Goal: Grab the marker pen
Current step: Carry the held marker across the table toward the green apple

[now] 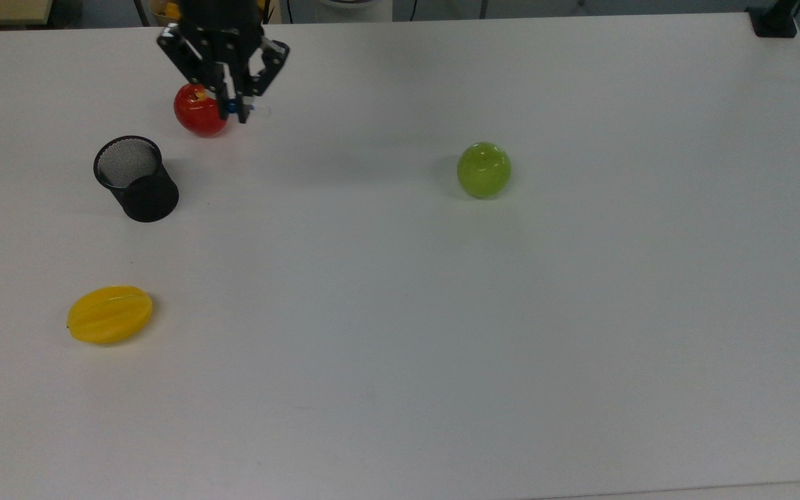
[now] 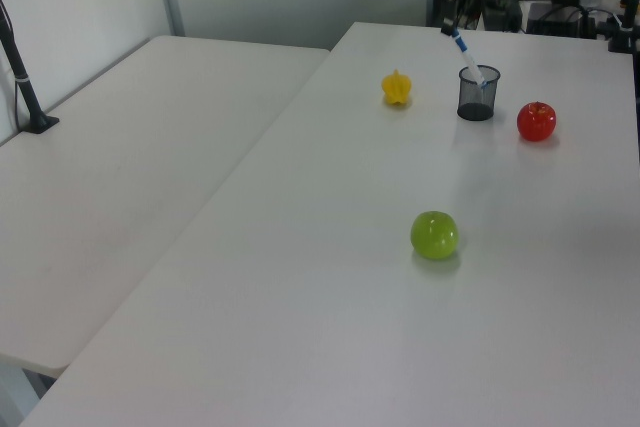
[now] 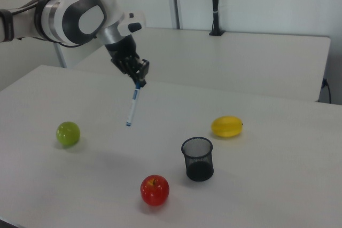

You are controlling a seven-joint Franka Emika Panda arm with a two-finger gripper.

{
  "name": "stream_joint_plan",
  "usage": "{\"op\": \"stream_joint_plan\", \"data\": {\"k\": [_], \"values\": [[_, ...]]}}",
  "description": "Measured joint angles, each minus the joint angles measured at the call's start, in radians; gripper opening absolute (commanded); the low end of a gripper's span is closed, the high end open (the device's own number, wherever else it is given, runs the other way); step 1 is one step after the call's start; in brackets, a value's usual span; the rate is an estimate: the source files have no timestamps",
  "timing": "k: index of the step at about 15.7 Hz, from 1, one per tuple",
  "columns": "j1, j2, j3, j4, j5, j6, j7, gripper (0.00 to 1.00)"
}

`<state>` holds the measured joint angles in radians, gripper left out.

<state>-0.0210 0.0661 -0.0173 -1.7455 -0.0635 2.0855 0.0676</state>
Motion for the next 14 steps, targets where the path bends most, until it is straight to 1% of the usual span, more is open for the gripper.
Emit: {"op": "stream_joint_plan", "data": {"k": [3, 6, 9, 14], "values": [[0.001, 0.019, 0.06, -0.01, 0.046, -0.035, 0.0, 0.0], [0.017, 0.058, 0.093, -0.018, 0.08, -0.038, 0.0, 0.0], [0.051, 0.13, 0.123, -0.02, 0.087, -0.038, 0.001, 0.0], [0.056, 0.216, 0.178, -0.02, 0.087, -0.03, 0.001, 0.01]]}}
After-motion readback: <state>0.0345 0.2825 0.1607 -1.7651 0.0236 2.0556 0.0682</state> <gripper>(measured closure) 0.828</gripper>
